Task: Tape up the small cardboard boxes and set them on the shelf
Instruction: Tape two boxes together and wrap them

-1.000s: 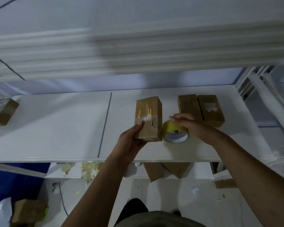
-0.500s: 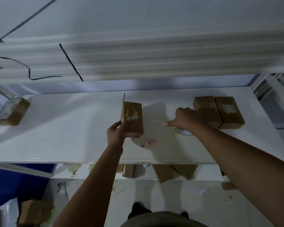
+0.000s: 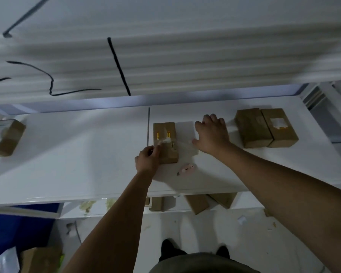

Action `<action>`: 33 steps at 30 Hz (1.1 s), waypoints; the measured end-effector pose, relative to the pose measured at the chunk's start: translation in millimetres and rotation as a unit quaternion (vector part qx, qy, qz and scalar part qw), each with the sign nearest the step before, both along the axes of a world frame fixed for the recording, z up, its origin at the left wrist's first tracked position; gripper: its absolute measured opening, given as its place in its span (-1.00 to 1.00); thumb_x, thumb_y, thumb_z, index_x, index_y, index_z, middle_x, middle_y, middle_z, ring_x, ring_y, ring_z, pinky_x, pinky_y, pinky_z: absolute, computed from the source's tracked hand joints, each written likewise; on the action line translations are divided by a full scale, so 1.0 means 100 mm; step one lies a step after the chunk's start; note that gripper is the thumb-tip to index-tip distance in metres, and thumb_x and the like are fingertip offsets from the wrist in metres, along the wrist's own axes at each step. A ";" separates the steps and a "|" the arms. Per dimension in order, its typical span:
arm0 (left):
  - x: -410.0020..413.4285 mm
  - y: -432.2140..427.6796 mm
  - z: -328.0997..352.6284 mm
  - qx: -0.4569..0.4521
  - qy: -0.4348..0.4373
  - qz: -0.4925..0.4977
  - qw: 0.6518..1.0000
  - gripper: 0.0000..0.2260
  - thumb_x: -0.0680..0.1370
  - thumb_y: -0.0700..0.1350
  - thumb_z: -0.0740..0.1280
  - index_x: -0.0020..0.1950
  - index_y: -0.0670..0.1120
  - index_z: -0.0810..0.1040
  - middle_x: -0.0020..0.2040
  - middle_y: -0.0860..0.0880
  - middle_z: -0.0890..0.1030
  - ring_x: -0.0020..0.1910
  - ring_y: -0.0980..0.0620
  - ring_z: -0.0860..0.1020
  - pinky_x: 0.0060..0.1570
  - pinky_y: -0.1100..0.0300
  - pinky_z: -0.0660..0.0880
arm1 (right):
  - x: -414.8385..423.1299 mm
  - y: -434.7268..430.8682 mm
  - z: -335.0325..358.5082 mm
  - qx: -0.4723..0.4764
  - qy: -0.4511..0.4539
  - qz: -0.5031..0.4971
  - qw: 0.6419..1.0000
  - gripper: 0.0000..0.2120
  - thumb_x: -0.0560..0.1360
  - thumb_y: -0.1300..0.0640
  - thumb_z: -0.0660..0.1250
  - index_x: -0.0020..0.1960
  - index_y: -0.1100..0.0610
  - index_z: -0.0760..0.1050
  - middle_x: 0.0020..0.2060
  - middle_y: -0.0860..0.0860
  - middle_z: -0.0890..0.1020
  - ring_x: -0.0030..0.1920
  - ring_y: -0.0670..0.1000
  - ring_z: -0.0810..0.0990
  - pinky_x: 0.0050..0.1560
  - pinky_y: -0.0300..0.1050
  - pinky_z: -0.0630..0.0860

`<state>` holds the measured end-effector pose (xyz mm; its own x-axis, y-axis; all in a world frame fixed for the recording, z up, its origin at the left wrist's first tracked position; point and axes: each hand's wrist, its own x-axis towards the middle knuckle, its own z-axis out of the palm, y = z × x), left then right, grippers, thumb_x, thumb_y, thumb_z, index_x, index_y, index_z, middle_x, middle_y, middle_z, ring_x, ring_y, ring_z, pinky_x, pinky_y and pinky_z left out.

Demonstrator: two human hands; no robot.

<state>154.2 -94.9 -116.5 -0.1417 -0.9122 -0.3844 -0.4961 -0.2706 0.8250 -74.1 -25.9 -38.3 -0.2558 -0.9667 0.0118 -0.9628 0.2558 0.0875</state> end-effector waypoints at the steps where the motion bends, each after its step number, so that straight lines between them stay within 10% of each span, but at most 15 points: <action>1: 0.00 -0.01 0.00 0.001 0.001 -0.001 1.000 -0.31 0.56 0.47 0.26 0.46 -0.01 0.60 0.29 -0.12 0.65 0.38 -0.23 0.50 0.43 -0.26 0.47 | 0.06 0.09 0.00 -0.079 -0.034 0.052 0.995 -0.70 0.47 -0.11 0.41 0.05 0.11 0.58 0.02 0.08 0.55 0.12 0.16 0.48 0.08 0.05 0.35; 5: 0.02 0.00 -0.02 -0.012 -0.002 -0.009 1.000 -0.31 0.56 0.46 0.26 0.47 -0.01 0.59 0.29 -0.12 0.64 0.38 -0.24 0.49 0.43 -0.25 0.46 | 0.45 0.49 -0.21 -0.083 -0.218 0.140 0.962 -0.89 0.52 0.06 0.38 -0.08 0.10 0.59 -0.12 0.06 0.55 -0.09 0.16 0.58 -0.18 -0.01 0.46; 9: 0.03 -0.01 -0.04 -0.015 -0.003 -0.015 1.000 -0.33 0.59 0.42 0.27 0.49 -0.04 0.57 0.31 -0.15 0.63 0.38 -0.24 0.50 0.43 -0.25 0.47 | 0.56 0.73 -0.54 -0.011 -0.242 0.041 0.969 -0.73 0.62 0.00 0.33 0.28 0.04 0.56 0.14 0.11 0.46 0.12 0.17 0.56 -0.04 0.02 0.56; 14: 0.03 0.01 -0.05 -0.011 0.004 -0.016 1.000 -0.25 0.54 0.47 0.26 0.50 -0.04 0.55 0.33 -0.14 0.61 0.39 -0.24 0.49 0.45 -0.26 0.45 | 0.49 0.75 -0.52 -0.028 -0.317 -0.021 0.948 -0.79 0.66 0.00 0.29 0.08 0.14 0.37 -0.02 0.15 0.61 -0.02 0.27 0.62 -0.16 0.08 0.52; 18: 0.02 0.00 -0.09 -0.016 0.003 -0.007 1.000 -0.34 0.60 0.41 0.28 0.50 -0.03 0.55 0.34 -0.14 0.60 0.40 -0.23 0.48 0.46 -0.25 0.44 | 0.54 0.52 -0.29 -0.154 -0.461 -0.164 0.858 -0.73 0.68 -0.05 0.26 0.01 0.15 0.34 -0.20 0.21 0.67 -0.28 0.28 0.65 -0.26 0.19 0.60; 25: 0.01 0.01 -0.07 -0.004 0.010 0.007 1.000 -0.37 0.61 0.39 0.27 0.49 -0.02 0.57 0.32 -0.14 0.57 0.38 -0.23 0.48 0.45 -0.27 0.44 | 0.63 0.47 -0.30 0.114 -0.505 -0.175 0.837 -0.89 0.48 0.19 0.38 -0.14 0.16 0.45 -0.48 0.17 0.67 -0.55 0.08 0.61 -0.54 -0.15 0.53; 33: 0.08 0.04 0.01 0.015 0.070 0.002 0.997 -0.46 0.63 0.31 0.34 0.38 -0.09 0.65 0.17 -0.08 0.70 0.12 -0.06 0.64 0.14 0.01 0.62 | 0.52 0.68 -0.41 -0.028 -0.471 -0.168 0.866 -0.86 0.57 0.04 0.33 -0.15 0.04 0.49 -0.44 0.04 0.64 -0.49 0.09 0.65 -0.35 -0.03 0.59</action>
<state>161.7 -90.7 -115.8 -0.1929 -0.9014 -0.3876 -0.3759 -0.2970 0.8778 -21.8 42.3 -79.7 -0.4438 -0.8410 -0.3096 -0.4718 0.5129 -0.7171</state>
